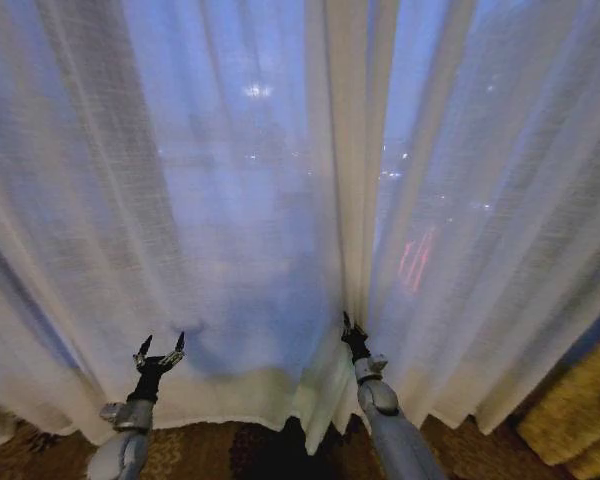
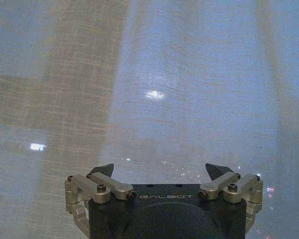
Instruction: Open the curtains by pulling them apart, changing their state from closed to fully open.
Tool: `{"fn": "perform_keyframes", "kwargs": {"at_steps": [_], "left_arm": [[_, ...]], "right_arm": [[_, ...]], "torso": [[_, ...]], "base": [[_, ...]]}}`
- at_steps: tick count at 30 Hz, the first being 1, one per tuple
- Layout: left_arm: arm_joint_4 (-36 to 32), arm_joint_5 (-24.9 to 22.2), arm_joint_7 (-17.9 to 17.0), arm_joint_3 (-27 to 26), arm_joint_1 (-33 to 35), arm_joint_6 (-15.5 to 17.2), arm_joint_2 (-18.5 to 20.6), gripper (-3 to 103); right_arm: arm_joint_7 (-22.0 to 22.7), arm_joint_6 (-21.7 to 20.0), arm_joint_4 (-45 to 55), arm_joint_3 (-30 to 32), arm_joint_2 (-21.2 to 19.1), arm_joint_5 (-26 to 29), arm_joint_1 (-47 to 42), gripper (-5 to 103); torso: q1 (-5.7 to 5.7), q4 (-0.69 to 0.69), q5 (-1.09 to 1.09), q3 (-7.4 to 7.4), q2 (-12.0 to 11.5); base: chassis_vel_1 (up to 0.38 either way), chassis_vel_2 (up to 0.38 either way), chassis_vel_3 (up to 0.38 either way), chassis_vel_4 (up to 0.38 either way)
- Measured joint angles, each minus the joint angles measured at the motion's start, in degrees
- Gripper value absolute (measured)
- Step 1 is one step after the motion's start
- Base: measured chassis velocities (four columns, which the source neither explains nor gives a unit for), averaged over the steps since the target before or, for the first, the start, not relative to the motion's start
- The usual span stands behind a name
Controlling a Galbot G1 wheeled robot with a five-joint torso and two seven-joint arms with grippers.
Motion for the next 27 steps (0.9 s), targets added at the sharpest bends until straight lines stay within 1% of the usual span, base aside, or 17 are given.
{"fn": "perform_keyframes", "kwargs": {"at_steps": [19, 23, 25, 27], "left_arm": [[0.0, 0.0, 0.0, 0.0, 0.0, 0.0, 0.0, 100], [0.0, 0.0, 0.0, 0.0, 0.0, 0.0, 0.0, 100], [0.0, 0.0, 0.0, 0.0, 0.0, 0.0, 0.0, 100], [0.0, 0.0, 0.0, 0.0, 0.0, 0.0, 0.0, 100]], "right_arm": [[0.1, 0.0, 0.5, 0.4, -0.7, 0.9, -0.4, 0], [0.1, 0.0, 0.2, 0.3, -0.6, 0.9, -0.3, 0], [0.1, 0.0, 0.2, 0.1, -0.4, 0.9, -0.1, 0], [0.1, 0.0, 0.2, 0.1, -0.4, 0.9, -0.1, 0]], "torso": [[0.0, 0.0, 0.03, 0.0, 0.0], [0.0, 0.0, -0.01, 0.0, 0.0], [0.0, 0.0, 0.04, 0.0, 0.0], [0.0, 0.0, 0.01, 0.0, 0.0]], "base": [[-0.355, -0.357, 0.356, 0.348], [-0.348, -0.354, 0.357, 0.346], [-0.344, -0.354, 0.351, 0.364], [-0.346, -0.372, 0.36, 0.353]]}}
